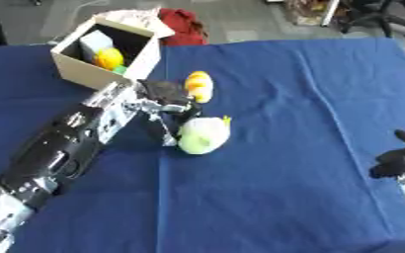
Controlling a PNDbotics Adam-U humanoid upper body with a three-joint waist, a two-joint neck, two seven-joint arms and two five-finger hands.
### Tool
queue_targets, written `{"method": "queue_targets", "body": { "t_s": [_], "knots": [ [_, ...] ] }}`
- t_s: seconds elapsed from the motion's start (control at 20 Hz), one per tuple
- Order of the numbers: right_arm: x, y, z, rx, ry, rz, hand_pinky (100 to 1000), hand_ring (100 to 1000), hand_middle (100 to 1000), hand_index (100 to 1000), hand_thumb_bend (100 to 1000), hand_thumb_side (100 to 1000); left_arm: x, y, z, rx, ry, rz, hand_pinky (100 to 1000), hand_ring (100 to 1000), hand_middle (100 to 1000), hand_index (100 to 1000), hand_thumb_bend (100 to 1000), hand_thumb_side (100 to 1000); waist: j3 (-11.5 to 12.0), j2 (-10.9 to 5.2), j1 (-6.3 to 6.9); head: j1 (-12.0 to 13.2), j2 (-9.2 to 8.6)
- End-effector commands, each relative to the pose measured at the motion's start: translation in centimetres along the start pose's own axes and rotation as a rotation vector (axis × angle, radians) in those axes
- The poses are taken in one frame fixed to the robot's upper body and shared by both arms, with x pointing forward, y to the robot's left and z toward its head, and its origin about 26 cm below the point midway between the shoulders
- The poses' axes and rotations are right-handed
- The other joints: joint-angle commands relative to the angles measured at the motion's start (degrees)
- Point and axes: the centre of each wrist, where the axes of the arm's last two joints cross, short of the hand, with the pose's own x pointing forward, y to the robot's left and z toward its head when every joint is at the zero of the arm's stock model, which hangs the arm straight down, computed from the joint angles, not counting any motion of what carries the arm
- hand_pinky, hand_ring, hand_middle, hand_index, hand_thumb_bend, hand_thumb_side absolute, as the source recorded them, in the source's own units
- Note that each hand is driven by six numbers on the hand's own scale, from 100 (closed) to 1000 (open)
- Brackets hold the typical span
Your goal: Pick up objects on the table and place them in the box.
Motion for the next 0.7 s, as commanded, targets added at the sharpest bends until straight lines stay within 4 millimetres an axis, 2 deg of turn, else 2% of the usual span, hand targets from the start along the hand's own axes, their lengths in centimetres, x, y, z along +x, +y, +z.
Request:
{"method": "queue_targets", "body": {
  "t_s": [0.05, 0.25, 0.4, 0.45, 0.5, 0.55, 0.7],
  "knots": [
    [0.4, -0.3, -0.2, 0.000, -0.013, 0.008, 597, 574, 582, 916, 100, 432, -0.6, 2.0, 1.3, 0.136, 0.039, 0.004, 648, 382, 322, 554, 172, 167, 0.13, -1.42, -0.73, -0.17, -0.27],
    [0.4, -0.3, -0.1, -0.003, -0.011, 0.011, 597, 574, 582, 917, 100, 432, -0.6, 4.1, 3.0, 0.291, 0.091, 0.022, 648, 371, 308, 550, 123, 158, 0.44, -1.54, -0.65, -0.44, -0.38],
    [0.4, -0.4, -0.1, -0.003, -0.009, 0.013, 597, 574, 583, 917, 100, 432, -1.0, 5.9, 5.0, 0.375, 0.158, 0.022, 654, 378, 314, 558, 145, 151, 0.75, -1.66, -0.55, -0.68, -0.44],
    [0.3, -0.4, -0.1, -0.004, -0.009, 0.014, 597, 574, 583, 917, 100, 434, -1.3, 6.3, 5.8, 0.393, 0.193, 0.024, 655, 379, 317, 560, 100, 100, 0.87, -1.71, -0.52, -0.79, -0.47],
    [0.3, -0.4, -0.1, -0.005, -0.008, 0.016, 597, 574, 583, 917, 100, 433, -1.8, 6.6, 6.6, 0.411, 0.238, 0.028, 655, 380, 316, 561, 151, 147, 0.99, -1.75, -0.47, -0.87, -0.53],
    [0.3, -0.4, 0.0, -0.005, -0.008, 0.017, 598, 574, 583, 917, 100, 429, -2.3, 6.7, 7.3, 0.426, 0.282, 0.030, 657, 382, 320, 565, 163, 145, 1.09, -1.79, -0.43, -0.96, -0.60],
    [0.3, -0.5, 0.0, -0.006, -0.008, 0.019, 598, 574, 583, 917, 100, 433, -4.4, 6.5, 9.5, 0.469, 0.459, 0.051, 655, 382, 318, 565, 157, 144, 1.43, -1.87, -0.34, -1.26, -0.86]
  ]
}}
